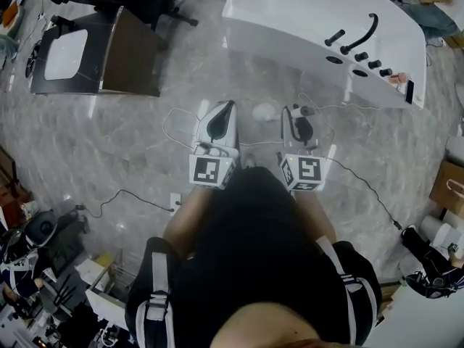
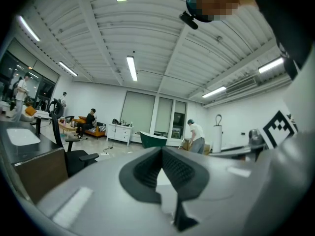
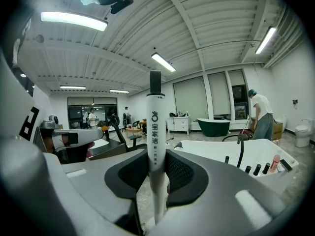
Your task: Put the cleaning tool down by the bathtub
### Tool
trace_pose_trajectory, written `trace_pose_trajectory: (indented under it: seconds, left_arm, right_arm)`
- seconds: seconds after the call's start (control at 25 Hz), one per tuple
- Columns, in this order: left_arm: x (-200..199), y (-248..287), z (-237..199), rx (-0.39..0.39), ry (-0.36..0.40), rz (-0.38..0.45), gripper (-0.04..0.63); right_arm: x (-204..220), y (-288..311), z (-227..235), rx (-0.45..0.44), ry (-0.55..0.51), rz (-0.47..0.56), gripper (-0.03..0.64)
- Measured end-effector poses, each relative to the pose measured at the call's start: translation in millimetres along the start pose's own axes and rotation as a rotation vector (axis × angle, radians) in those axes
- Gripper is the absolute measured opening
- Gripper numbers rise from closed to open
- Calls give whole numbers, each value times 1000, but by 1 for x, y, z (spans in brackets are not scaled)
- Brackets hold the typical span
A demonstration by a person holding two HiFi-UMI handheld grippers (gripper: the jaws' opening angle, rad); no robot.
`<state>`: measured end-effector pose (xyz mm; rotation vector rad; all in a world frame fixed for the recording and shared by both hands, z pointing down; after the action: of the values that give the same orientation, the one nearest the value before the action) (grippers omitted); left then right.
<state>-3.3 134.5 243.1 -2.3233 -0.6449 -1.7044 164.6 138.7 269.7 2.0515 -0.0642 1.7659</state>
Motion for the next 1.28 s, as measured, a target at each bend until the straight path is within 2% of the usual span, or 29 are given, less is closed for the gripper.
trace_pose_trajectory:
  seconds: [0.72,1.28]
  left_arm:
    - [-24,121,-103,83,1,-103,8]
    - [-6,210,-183,130,2,-152,7]
  right_arm:
    - [-18,140,-1,70,19,-72,95]
    - [12,255,5,152,30,-146,95]
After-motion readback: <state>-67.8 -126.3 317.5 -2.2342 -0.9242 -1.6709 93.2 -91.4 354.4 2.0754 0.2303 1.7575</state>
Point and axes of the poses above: the fingertips, and each gripper's own axes: y forward along the fingers, z to its right, x out of its underside, the point moved 3 cm from there along -y, backward along the fingers, and after that the axes turned 11 degrees about -y, right-handed, at the moved point
